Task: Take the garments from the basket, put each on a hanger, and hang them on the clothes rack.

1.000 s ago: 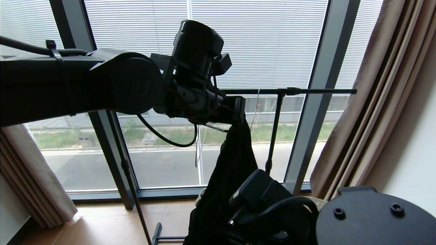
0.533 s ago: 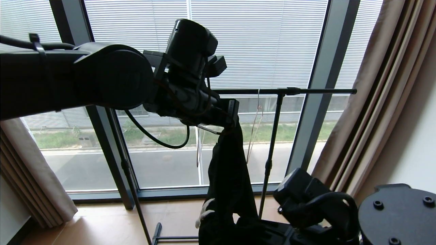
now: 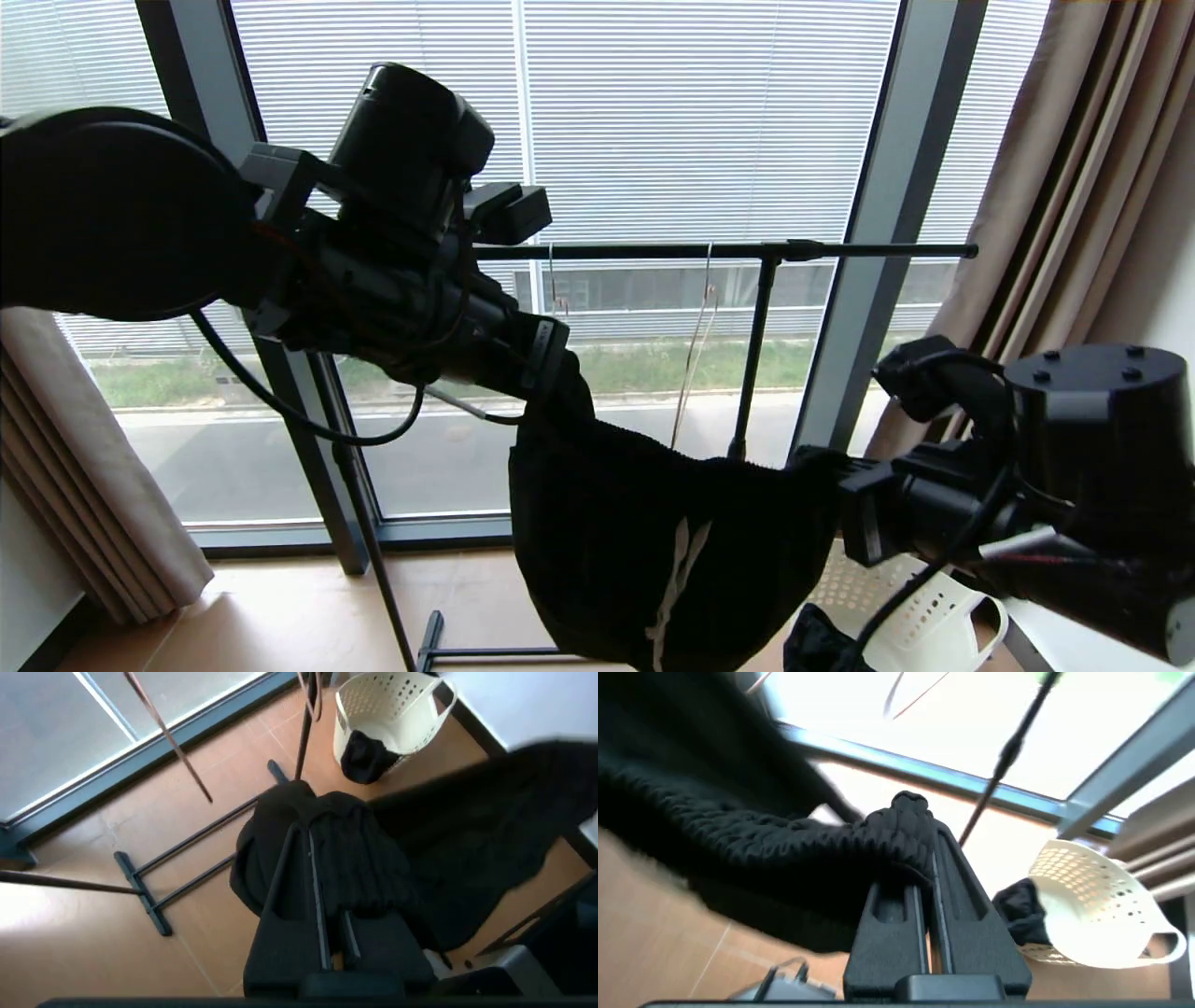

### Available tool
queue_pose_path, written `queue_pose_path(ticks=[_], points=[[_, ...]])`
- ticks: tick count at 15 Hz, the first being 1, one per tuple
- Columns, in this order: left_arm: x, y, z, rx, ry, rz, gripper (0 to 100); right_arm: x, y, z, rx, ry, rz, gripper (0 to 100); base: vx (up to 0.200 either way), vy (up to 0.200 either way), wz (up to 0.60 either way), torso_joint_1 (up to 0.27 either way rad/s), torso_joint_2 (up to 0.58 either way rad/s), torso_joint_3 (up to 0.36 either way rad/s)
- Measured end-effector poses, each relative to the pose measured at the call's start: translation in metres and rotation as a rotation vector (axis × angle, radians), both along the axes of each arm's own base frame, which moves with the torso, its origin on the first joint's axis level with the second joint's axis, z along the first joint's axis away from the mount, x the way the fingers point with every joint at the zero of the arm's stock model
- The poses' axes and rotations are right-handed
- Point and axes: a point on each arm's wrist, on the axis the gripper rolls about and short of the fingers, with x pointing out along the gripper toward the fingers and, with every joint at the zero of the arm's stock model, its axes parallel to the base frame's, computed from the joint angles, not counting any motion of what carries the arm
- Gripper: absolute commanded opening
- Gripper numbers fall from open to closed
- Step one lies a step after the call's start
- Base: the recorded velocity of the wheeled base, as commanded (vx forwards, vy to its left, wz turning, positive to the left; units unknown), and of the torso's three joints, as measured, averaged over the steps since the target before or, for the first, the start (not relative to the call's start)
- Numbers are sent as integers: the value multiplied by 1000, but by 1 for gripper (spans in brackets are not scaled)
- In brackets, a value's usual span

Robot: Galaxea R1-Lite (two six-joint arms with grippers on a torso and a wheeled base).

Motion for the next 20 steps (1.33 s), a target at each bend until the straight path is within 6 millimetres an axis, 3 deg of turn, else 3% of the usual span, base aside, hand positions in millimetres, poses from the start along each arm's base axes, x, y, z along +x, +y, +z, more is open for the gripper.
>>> queue_pose_path(ticks=[5, 9, 12, 14, 18, 20], points=[[-57, 23, -38, 106, 122, -64, 0, 73, 22, 31, 48, -102, -79, 0, 0, 0, 0, 0, 0, 0], [-96, 5, -59, 93, 209, -142, 0, 116, 72, 49, 80, -198, -18, 0, 0, 0, 0, 0, 0, 0], [-104, -28, -70, 40, 236, -179, 0, 119, 116, 38, 85, -197, 66, 0, 0, 0, 0, 0, 0, 0], [-105, -41, -72, 19, 255, -174, 0, 116, 132, 30, 82, -186, 100, 0, 0, 0, 0, 0, 0, 0], [-105, -42, -72, 16, 257, -164, 0, 113, 138, 23, 65, -175, 82, 0, 0, 0, 0, 0, 0, 0], [-104, -29, -71, 14, 256, -135, 0, 112, 125, 25, 52, -174, 47, 0, 0, 0, 0, 0, 0, 0]])
